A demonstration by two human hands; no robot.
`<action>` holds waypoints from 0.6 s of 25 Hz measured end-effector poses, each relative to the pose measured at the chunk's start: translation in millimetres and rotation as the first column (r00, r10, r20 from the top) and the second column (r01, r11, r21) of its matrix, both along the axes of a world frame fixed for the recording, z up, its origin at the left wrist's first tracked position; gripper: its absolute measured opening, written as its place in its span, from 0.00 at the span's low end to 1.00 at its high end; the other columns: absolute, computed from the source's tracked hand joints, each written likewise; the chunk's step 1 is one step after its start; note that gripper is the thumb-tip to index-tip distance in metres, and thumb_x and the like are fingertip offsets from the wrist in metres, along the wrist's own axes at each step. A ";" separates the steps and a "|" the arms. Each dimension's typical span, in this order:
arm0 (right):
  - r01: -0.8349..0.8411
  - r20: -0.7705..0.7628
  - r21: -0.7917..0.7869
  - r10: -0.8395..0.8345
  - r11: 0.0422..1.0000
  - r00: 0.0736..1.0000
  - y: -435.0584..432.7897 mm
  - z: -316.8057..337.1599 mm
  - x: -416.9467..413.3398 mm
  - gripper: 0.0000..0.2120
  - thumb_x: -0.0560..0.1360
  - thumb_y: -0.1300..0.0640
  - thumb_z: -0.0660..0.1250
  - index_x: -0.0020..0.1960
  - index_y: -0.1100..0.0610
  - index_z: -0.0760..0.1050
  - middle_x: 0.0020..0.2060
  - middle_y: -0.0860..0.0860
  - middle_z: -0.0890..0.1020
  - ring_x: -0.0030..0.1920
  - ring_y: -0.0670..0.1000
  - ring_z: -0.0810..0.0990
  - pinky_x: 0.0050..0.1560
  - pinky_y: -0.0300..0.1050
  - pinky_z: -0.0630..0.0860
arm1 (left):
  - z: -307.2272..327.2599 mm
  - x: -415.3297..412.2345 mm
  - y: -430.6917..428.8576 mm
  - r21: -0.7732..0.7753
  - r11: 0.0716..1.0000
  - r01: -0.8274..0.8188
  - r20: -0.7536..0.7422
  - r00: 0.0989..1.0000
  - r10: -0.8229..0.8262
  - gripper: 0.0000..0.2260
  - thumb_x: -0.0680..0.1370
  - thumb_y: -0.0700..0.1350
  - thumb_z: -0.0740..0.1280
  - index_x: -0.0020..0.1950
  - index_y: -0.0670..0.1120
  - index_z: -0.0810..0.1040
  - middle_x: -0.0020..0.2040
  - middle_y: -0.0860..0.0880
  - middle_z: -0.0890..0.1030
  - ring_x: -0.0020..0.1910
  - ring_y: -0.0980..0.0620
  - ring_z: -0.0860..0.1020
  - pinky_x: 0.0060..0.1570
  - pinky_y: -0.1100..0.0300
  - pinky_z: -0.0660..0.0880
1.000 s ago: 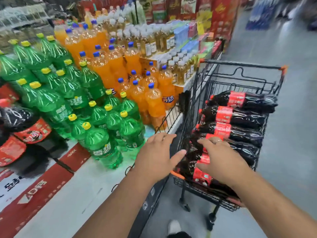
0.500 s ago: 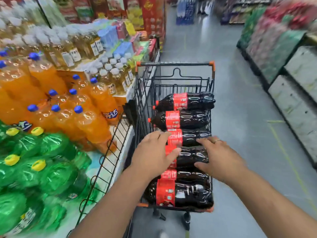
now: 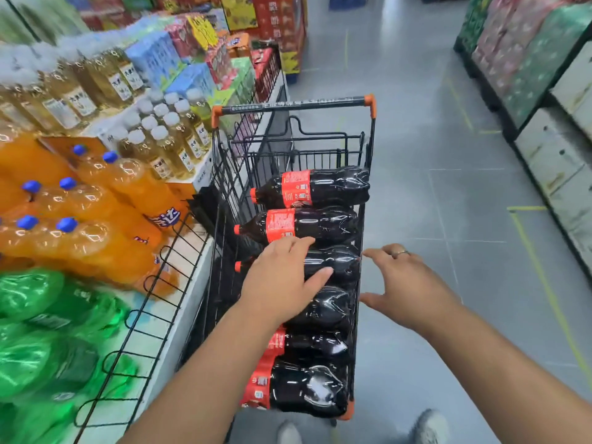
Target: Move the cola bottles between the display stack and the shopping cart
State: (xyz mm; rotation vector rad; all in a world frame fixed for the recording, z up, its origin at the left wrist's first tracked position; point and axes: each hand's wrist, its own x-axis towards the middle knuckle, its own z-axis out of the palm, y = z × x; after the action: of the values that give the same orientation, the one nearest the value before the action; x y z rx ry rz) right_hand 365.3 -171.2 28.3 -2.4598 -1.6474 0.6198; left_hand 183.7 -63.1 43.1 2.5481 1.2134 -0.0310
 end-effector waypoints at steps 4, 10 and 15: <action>-0.134 0.003 -0.008 0.134 0.991 0.991 3.9 1.5 60.8 0.36 0.72 0.40 0.69 0.75 0.44 0.58 0.70 0.51 0.65 0.67 0.56 0.69 0.65 0.51 0.72 | -2.1 51.6 -20.6 -0.030 0.988 -0.150 -0.017 0.989 0.150 0.31 0.81 0.65 0.59 0.81 0.52 0.61 0.77 0.51 0.67 0.77 0.48 0.64 0.74 0.52 0.63; -0.254 -0.009 0.004 0.254 0.967 0.967 14.5 3.8 110.6 0.37 0.73 0.41 0.69 0.76 0.45 0.58 0.71 0.51 0.65 0.68 0.56 0.68 0.65 0.52 0.72 | 0.4 85.1 -30.0 -0.062 0.949 -0.308 0.014 0.951 0.309 0.32 0.80 0.66 0.60 0.81 0.53 0.61 0.78 0.51 0.67 0.77 0.48 0.65 0.74 0.49 0.66; -0.312 -0.011 0.031 0.312 0.950 0.950 47.2 1.5 122.0 0.37 0.73 0.41 0.69 0.76 0.45 0.58 0.71 0.51 0.65 0.68 0.56 0.68 0.64 0.52 0.73 | -1.1 94.7 -14.9 -0.063 0.925 -0.374 0.021 0.926 0.376 0.31 0.81 0.65 0.61 0.81 0.54 0.60 0.78 0.51 0.66 0.77 0.48 0.65 0.70 0.50 0.67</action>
State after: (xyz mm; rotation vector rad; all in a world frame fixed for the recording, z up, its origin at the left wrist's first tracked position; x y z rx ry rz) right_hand 487.3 -124.0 29.7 -2.1831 -2.0440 0.6426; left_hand 278.4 -78.1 42.0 2.2156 1.6405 0.0621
